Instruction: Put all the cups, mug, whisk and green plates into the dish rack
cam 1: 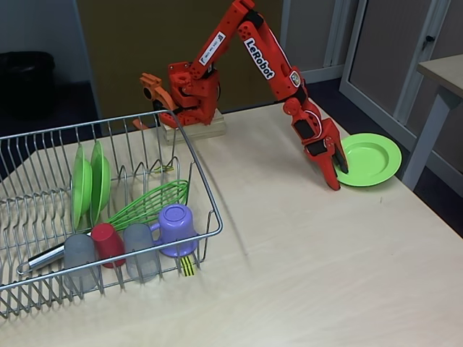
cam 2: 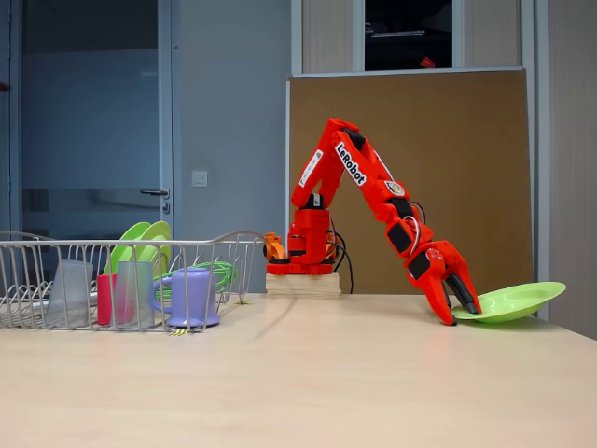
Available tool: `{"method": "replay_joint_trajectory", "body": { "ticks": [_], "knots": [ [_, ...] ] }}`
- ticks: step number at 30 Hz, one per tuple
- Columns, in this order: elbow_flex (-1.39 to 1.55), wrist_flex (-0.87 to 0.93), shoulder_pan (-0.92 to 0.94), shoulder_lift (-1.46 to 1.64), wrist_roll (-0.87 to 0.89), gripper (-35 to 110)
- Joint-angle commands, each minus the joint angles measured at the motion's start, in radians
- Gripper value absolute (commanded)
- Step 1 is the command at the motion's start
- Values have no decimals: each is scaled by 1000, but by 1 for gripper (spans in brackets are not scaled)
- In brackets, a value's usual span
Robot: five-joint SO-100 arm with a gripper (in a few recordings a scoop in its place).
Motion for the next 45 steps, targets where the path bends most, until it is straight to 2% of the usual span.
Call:
{"method": "replay_joint_trajectory", "body": {
  "ticks": [1, 12, 22, 29, 32, 39, 45],
  "knots": [
    [21, 109, 2, 61, -60, 31],
    [-155, 488, 49, 224, -204, 33],
    [-233, 621, 103, 293, -313, 33],
    [-351, 735, 78, 304, -278, 33],
    [-339, 689, 55, 268, -227, 33],
    [-219, 457, -9, 167, -69, 35],
    [-86, 256, -5, 121, -58, 38]
  ]
}}
